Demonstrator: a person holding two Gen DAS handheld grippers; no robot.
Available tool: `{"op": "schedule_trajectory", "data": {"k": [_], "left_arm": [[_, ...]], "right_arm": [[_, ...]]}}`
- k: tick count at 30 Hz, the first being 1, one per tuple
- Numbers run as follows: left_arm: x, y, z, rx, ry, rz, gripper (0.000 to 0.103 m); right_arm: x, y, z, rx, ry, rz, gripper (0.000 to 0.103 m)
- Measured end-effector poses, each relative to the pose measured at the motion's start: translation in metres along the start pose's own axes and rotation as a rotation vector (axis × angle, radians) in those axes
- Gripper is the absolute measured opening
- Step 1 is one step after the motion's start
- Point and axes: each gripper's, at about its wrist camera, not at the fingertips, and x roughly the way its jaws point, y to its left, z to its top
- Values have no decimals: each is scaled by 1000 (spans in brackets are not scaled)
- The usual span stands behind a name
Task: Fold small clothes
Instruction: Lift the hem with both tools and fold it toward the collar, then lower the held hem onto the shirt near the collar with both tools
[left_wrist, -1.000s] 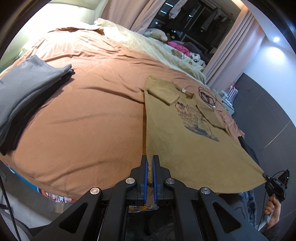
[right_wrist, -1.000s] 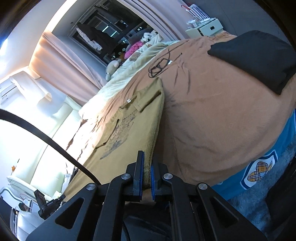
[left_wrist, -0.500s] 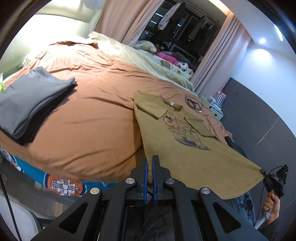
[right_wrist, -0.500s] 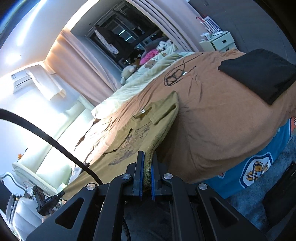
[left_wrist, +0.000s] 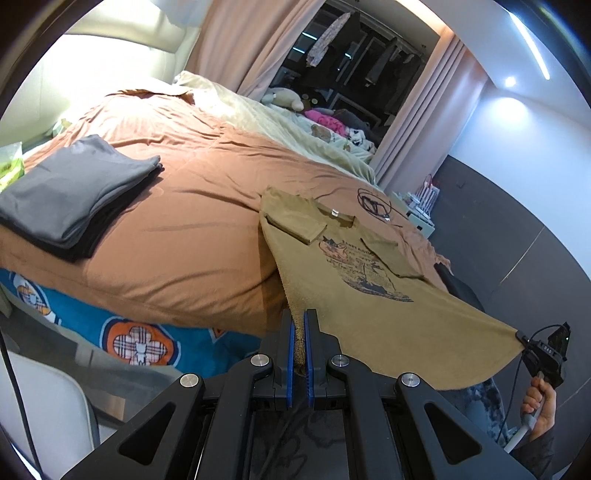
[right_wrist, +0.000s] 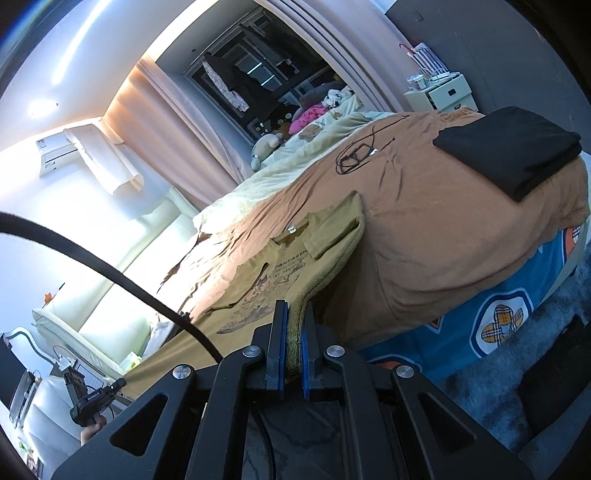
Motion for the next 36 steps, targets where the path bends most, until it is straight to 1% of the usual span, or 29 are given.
{"op": "schedule_trajectory", "data": {"k": [5,9,12,23,36], "left_arm": [[-2,2,-2,-4,3,0,5],[3,-2,10,0,-4,7,5],[11,-8,21,5,-8,14,5],[64,-7,66,-34,13,30,5],[120,-5,118,-47,51,42,5]], "right_arm": [[5,-3,8,1,4,-3,3],[12,-6,17,-2,-2,4,3],[25,-6,28,-11,-1,3,3],[85,-19,76,0,38,-35,3],[132,-33,111,34,88,-56,3]]}}
